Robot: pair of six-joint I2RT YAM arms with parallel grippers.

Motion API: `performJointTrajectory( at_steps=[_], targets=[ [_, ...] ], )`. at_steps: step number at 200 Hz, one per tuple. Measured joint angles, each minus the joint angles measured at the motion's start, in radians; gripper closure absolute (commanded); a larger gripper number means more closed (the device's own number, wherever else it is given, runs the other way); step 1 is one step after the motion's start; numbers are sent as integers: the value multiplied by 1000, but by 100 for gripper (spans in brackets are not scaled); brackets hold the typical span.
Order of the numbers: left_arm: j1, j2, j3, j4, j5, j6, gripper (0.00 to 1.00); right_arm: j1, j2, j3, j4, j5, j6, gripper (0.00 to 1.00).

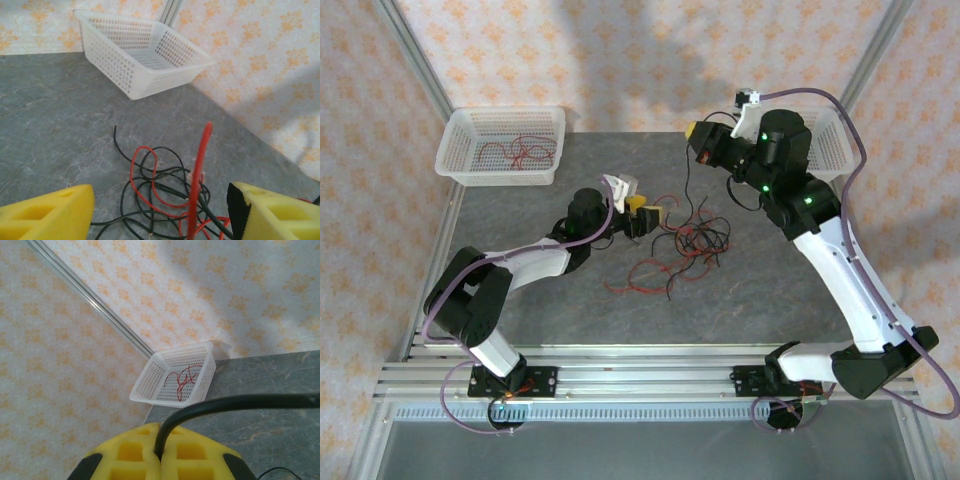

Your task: Untangle the cables

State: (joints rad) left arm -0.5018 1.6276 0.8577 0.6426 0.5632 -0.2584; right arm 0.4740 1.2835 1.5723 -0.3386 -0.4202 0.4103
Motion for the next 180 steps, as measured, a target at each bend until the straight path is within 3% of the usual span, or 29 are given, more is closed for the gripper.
performJointTrajectory(
  at_steps=[27, 96, 136, 180],
  targets=[
    [0, 0, 14, 1, 4, -1, 61, 0, 0, 0, 11, -6, 4, 100],
    [0, 11, 28, 47, 31, -37, 100, 0, 0, -11, 19, -7, 8, 100],
    [0, 17, 22, 55, -32, -47, 100, 0, -13, -11, 14, 14, 6, 100],
    [10, -6, -54, 50, -249, -60, 100, 0, -60, -4, -40, 127, -9, 100]
  ],
)
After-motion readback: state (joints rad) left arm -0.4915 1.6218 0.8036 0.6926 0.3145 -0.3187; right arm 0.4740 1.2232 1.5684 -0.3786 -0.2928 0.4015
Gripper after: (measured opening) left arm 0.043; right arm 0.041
